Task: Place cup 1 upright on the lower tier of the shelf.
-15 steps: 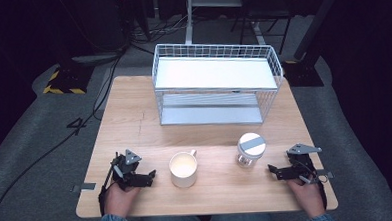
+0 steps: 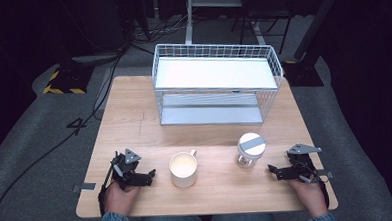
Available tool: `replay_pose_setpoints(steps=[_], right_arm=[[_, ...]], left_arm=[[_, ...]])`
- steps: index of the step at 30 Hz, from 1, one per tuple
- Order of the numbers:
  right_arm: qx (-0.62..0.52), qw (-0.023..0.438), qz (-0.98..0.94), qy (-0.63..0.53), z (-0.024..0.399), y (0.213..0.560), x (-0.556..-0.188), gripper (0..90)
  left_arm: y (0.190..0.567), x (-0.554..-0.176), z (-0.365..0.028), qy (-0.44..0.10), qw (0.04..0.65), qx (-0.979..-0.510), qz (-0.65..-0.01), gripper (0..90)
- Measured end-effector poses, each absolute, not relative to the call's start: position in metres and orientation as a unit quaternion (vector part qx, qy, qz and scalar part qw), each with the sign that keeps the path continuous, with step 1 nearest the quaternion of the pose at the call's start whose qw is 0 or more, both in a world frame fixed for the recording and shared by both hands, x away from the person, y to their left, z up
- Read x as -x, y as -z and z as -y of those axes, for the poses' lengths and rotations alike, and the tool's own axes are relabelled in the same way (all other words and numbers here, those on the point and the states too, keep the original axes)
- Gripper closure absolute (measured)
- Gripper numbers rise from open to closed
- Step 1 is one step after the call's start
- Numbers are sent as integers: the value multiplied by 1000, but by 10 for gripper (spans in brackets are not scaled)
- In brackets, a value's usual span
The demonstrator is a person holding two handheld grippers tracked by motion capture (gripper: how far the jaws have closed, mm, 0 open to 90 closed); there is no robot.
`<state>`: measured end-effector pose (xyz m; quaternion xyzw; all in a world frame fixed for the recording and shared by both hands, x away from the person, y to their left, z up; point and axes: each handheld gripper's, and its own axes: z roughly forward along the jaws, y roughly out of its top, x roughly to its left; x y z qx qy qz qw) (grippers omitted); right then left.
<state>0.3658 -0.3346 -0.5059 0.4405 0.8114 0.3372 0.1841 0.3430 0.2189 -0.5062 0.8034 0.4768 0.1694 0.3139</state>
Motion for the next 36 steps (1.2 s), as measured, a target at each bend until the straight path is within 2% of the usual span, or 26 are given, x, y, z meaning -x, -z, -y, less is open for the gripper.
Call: replay_pose_setpoints(steps=[15, 22, 36], right_arm=[[-448, 184, -806, -340, 339, 505, -365, 11], [-425, 187, -809, -360, 336, 490, -358, 11], [-359, 178, -818, -413, 303, 458, -347, 0]], left_arm=[[506, -344, -218, -170, 314, -800, -483, 4], [506, -344, -218, -172, 314, -798, -484, 4], [506, -344, -218, -172, 314, -799, -484, 4]])
